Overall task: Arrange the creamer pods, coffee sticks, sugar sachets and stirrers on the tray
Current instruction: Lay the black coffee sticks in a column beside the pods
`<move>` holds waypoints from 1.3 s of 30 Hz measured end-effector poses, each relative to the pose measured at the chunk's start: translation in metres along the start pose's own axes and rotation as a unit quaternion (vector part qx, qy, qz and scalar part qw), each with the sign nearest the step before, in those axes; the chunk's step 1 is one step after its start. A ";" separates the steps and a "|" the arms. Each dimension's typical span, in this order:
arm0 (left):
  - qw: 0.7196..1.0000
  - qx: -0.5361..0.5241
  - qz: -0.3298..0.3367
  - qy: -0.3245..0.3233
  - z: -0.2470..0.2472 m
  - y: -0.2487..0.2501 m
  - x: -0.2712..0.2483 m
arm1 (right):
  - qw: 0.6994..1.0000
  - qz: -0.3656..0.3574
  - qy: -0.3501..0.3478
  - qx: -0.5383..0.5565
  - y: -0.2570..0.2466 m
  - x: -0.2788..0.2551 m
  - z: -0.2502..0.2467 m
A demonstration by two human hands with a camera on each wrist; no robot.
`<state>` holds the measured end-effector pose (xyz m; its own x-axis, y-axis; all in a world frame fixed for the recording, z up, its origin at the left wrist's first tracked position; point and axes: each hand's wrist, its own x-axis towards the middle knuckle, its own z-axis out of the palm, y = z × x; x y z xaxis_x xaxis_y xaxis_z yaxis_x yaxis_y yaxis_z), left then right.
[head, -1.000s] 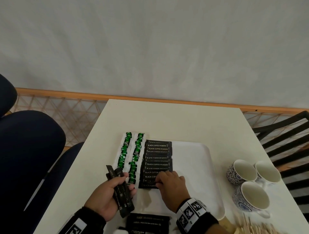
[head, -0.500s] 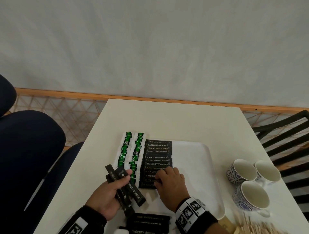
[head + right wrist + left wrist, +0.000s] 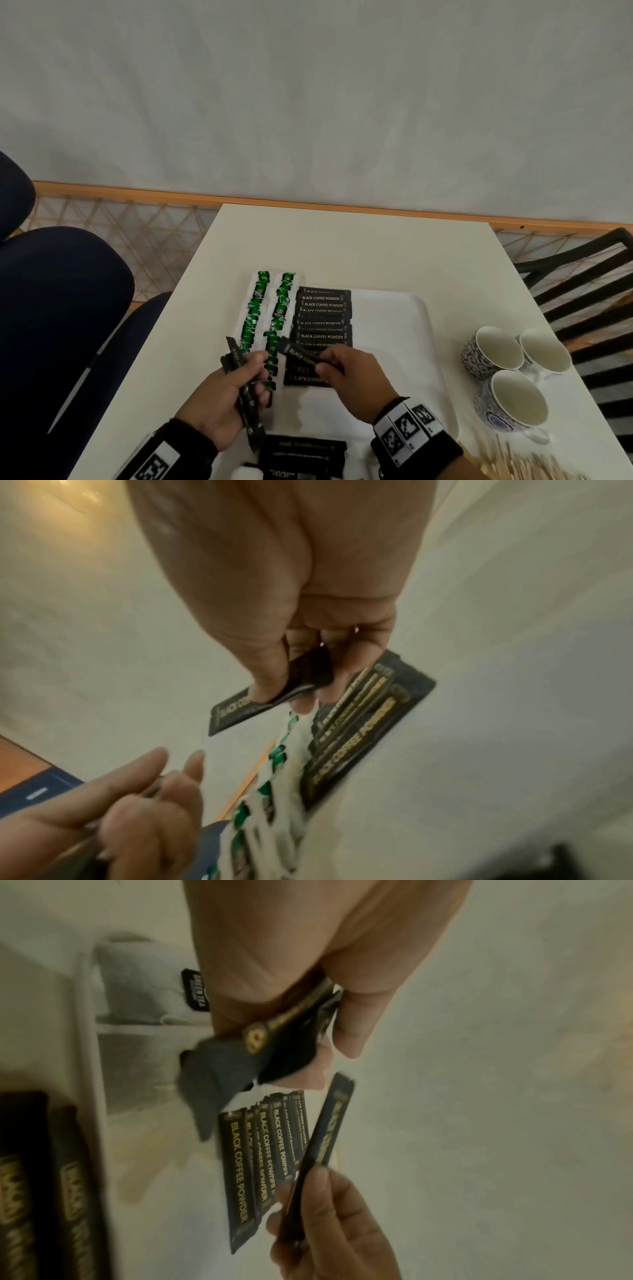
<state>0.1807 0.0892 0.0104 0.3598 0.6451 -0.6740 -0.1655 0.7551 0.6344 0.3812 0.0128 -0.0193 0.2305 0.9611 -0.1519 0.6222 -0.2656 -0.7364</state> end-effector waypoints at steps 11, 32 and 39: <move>0.997 -0.072 0.007 -0.019 0.001 0.002 -0.001 | 0.981 0.038 -0.008 -0.189 0.021 -0.006 0.022; 1.000 0.012 0.009 -0.024 0.004 -0.002 -0.002 | 0.997 -0.065 -0.016 -0.030 -0.006 -0.005 0.014; 0.998 0.047 -0.001 -0.048 0.007 -0.003 -0.003 | 0.989 -0.074 -0.071 0.102 -0.027 -0.008 0.007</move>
<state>0.1871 0.0840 0.0129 0.4464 0.6261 -0.6393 -0.0790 0.7392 0.6689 0.3570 0.0124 -0.0033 0.0321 0.9930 -0.1137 0.4736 -0.1153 -0.8732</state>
